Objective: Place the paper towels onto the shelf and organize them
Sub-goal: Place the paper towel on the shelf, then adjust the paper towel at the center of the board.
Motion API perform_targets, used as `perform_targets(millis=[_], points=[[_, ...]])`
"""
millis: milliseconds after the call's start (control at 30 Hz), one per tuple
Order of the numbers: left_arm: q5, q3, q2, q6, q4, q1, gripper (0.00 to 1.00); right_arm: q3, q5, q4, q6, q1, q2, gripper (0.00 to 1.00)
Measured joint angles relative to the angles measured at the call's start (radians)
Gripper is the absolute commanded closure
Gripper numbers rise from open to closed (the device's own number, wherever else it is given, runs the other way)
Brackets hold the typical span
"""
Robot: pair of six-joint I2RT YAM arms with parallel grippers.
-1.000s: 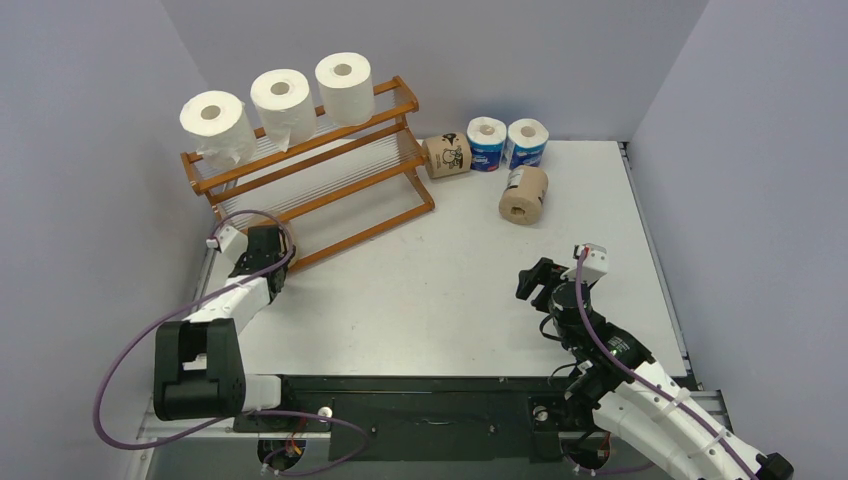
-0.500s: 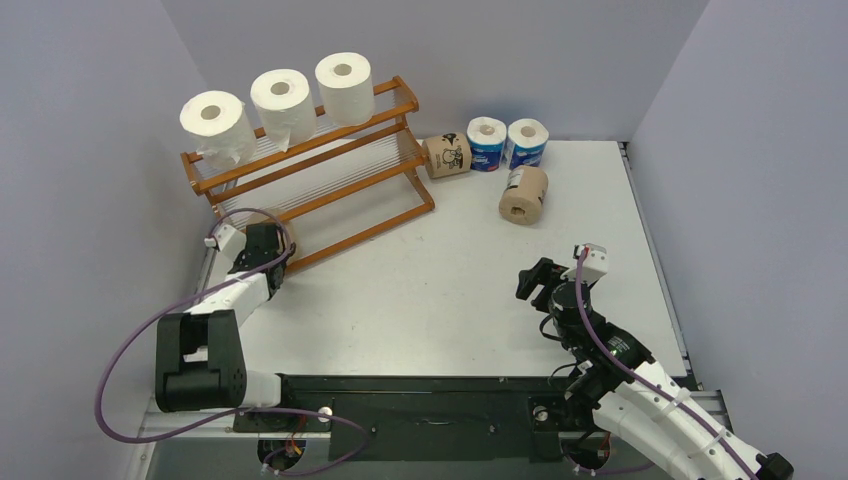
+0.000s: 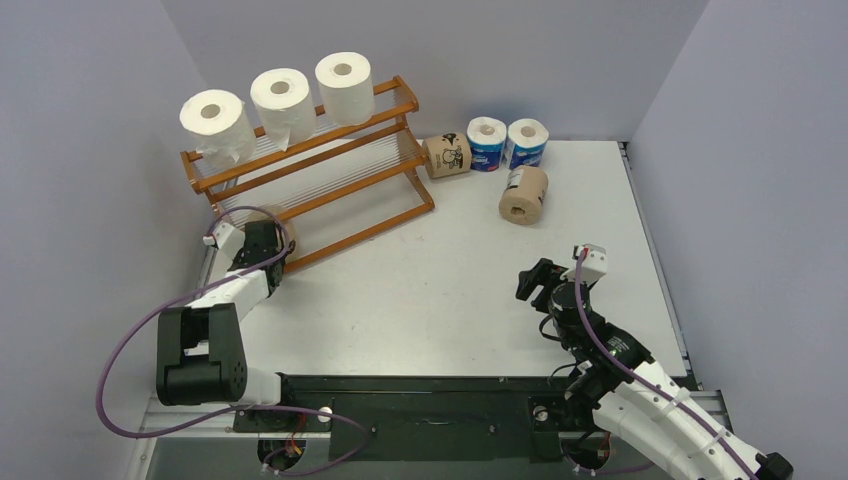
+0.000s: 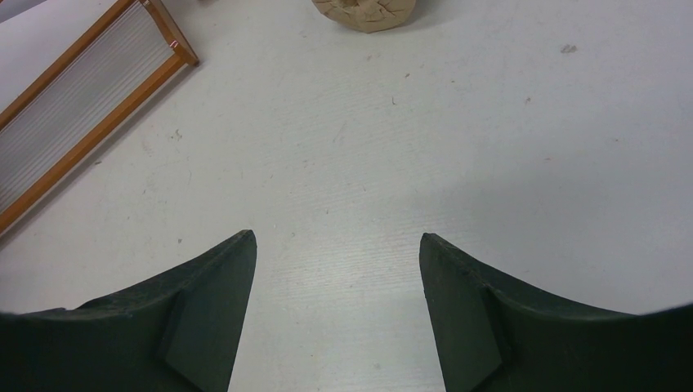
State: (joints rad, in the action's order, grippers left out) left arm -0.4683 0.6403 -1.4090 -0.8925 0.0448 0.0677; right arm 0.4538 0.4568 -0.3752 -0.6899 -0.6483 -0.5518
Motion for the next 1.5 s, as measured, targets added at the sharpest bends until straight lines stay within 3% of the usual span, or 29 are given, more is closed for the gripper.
perform_targets(millis=[167, 467, 700, 967, 1167, 1367, 1500], points=[[0.001, 0.0, 0.0, -0.003, -0.001, 0.0, 0.94, -0.002, 0.0, 0.0, 0.0, 0.0, 0.0, 0.32], [0.029, -0.004, 0.022, -0.014, 0.004, 0.002, 0.78, -0.002, 0.0, 0.0, 0.0, 0.0, 0.0, 0.32], [0.059, -0.04, 0.135, -0.013, 0.034, -0.015, 0.61, -0.002, 0.0, 0.0, 0.0, 0.0, -0.001, 0.32], [0.076, -0.093, 0.295, -0.013, 0.133, -0.075, 0.51, -0.002, 0.0, 0.0, 0.001, 0.0, -0.002, 0.32], [0.039, -0.098, 0.431, -0.008, 0.222, -0.254, 0.46, 0.0, 0.0, -0.002, 0.0, 0.0, -0.002, 0.32], [-0.037, -0.097, 0.576, -0.006, 0.29, -0.52, 0.4, 0.04, 0.024, -0.018, -0.011, 0.0, -0.007, 0.27], [-0.093, -0.085, 0.583, -0.006, 0.323, -0.7, 0.37, 0.093, 0.074, -0.018, -0.037, 0.006, -0.063, 0.22]])
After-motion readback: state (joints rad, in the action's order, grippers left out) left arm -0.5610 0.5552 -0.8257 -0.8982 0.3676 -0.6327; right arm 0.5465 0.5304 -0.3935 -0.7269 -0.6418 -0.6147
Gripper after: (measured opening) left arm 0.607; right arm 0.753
